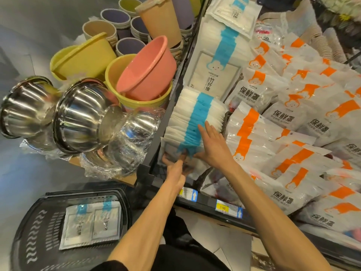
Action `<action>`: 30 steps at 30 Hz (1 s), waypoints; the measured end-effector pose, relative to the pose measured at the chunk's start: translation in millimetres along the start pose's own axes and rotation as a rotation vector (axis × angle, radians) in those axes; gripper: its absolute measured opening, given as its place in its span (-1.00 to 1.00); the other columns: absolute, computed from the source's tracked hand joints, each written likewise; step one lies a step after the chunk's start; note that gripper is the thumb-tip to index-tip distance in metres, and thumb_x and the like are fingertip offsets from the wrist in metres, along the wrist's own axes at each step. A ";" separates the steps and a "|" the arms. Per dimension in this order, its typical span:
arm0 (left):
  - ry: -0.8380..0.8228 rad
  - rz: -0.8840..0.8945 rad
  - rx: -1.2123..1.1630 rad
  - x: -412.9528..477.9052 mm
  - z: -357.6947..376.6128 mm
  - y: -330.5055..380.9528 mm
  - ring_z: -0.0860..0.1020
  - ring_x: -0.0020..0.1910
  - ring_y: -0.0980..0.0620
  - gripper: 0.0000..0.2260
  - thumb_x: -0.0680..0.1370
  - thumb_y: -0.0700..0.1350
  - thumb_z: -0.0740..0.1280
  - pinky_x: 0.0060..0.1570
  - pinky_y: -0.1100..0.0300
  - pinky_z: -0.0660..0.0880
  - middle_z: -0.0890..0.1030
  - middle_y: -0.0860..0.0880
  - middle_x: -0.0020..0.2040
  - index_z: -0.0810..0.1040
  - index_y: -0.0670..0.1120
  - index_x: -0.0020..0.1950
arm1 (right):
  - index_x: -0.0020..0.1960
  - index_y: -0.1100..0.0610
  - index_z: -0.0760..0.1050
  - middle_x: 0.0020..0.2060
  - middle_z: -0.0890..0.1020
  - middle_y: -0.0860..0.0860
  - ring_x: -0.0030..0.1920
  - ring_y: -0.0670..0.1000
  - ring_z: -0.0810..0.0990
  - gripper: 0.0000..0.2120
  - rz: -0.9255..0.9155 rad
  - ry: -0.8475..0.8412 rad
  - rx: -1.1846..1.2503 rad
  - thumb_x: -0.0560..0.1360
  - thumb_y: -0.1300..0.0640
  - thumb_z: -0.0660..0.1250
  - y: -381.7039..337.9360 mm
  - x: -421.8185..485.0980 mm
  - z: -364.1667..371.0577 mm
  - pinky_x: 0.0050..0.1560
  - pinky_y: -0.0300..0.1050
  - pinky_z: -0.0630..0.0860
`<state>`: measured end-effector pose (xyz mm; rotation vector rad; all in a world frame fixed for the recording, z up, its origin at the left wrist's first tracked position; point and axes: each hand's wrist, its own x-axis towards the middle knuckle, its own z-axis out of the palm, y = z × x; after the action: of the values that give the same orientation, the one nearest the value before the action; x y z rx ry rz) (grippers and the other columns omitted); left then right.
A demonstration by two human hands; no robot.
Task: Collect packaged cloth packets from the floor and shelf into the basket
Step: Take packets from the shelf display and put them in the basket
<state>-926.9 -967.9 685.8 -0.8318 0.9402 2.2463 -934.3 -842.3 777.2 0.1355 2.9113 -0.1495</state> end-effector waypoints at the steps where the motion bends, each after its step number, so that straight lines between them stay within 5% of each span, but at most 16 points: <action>1: -0.002 -0.012 -0.001 -0.4 -0.6 2.1 0.49 0.32 -0.26 -0.17 0.39 -0.09 0.55 0.12 -0.38 0.53 0.39 -0.14 0.46 0.12 0.20 0.49 | 0.63 0.07 -0.16 0.61 -0.12 0.14 0.60 0.18 -0.10 0.03 0.008 -0.004 -0.013 0.46 -0.19 0.44 -1.5 0.0 1.1 0.58 0.17 -0.01; 6: 0.044 -0.090 -0.010 -5.4 -8.9 8.3 0.44 0.35 -0.27 -0.31 0.53 -0.26 0.45 0.21 -0.36 0.47 0.39 -0.21 0.43 0.08 0.09 0.43 | 0.62 0.10 -0.28 0.60 -0.21 0.14 0.60 0.18 -0.20 0.10 0.041 0.036 -0.025 0.45 -0.26 0.40 -10.7 -7.2 12.7 0.57 0.21 -0.08; 11: 0.049 -0.141 0.010 -9.0 -13.0 12.2 0.35 0.43 -0.30 0.00 0.50 -0.23 0.49 0.22 -0.37 0.44 0.29 -0.21 0.52 -0.20 0.12 0.63 | 0.62 0.09 -0.29 0.60 -0.23 0.11 0.60 0.16 -0.22 0.11 0.056 0.037 -0.019 0.44 -0.31 0.38 -13.8 -12.6 16.7 0.56 0.15 -0.14; 21: 0.061 -0.169 -0.017 -15.1 -19.4 22.4 0.36 0.42 -0.33 -0.05 0.51 -0.26 0.47 0.21 -0.49 0.39 0.34 -0.29 0.47 -0.14 0.05 0.64 | 0.61 0.12 -0.31 0.60 -0.24 0.13 0.59 0.18 -0.26 0.07 0.064 0.056 -0.067 0.48 -0.29 0.34 -12.7 -12.6 21.9 0.57 0.20 -0.18; 30: 0.059 -0.185 0.070 -21.5 -19.5 26.3 0.38 0.41 -0.34 -0.12 0.49 -0.21 0.50 0.15 -0.40 0.50 0.35 -0.29 0.45 0.01 0.05 0.63 | 0.63 0.12 -0.19 0.61 -0.13 0.13 0.60 0.18 -0.16 0.04 0.064 0.061 -0.025 0.47 -0.28 0.37 -15.7 -18.7 16.1 0.56 0.18 -0.11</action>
<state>-924.7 -1003.9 701.2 -0.9186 0.9231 2.0297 -914.2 -861.1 767.2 0.2327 2.9643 -0.0999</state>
